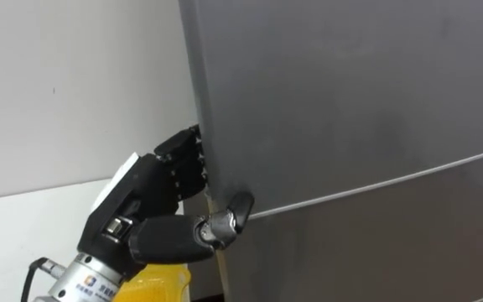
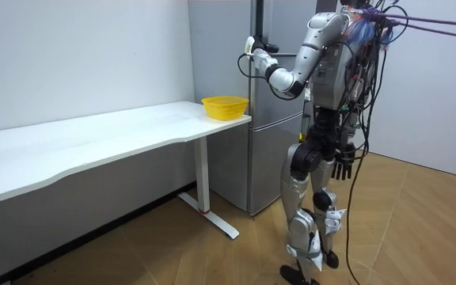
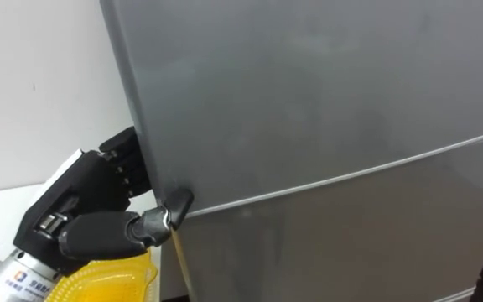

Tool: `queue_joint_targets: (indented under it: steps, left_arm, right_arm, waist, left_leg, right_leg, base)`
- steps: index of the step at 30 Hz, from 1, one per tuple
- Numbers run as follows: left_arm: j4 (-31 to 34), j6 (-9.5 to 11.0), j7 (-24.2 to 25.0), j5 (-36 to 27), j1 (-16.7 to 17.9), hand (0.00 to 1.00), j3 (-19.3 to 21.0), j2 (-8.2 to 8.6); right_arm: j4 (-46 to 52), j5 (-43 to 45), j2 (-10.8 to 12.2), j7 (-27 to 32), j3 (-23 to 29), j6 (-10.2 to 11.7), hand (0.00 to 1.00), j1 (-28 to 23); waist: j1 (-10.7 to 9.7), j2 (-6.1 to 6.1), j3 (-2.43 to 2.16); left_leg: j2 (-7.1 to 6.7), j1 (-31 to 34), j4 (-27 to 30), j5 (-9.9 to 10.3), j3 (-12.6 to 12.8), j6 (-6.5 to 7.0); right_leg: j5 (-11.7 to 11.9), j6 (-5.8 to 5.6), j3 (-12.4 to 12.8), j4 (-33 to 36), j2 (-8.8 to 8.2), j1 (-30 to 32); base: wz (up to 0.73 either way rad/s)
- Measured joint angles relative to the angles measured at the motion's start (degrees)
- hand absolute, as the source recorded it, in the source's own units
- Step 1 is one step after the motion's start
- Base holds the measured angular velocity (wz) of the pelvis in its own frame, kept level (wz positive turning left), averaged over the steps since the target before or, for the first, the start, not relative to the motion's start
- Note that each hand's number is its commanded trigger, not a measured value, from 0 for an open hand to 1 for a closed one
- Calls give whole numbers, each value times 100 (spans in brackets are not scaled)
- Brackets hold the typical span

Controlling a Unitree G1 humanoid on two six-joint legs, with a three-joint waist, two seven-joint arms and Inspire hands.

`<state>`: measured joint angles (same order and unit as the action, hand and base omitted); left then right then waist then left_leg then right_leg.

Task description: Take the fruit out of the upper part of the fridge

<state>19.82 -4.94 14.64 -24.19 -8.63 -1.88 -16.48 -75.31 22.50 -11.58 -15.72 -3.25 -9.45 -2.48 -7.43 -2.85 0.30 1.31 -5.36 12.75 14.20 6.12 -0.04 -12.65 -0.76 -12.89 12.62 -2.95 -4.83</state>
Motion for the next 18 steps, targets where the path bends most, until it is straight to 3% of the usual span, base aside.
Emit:
queue_joint_targets:
  steps: [3,18]
  left_arm:
    - [39,-1,111,-117,-26,0,-11,-1]
    - [386,-105,600,-319,-40,0,-132,-120]
  right_arm:
    - [-1,-10,-2,2,5,1,0,55]
    - [-34,-51,-32,-173,-3,8,0,71]
  waist:
    - [-15,-1,-12]
    - [-28,-25,-6]
  left_leg:
    - [-1,-12,-5,0,0,0]
    - [0,12,29,-1,12,2]
  right_leg:
    - [0,0,11,-1,0,-5]
    - [20,-26,5,-19,-16,-23]
  base:
    - [0]
    - [1]
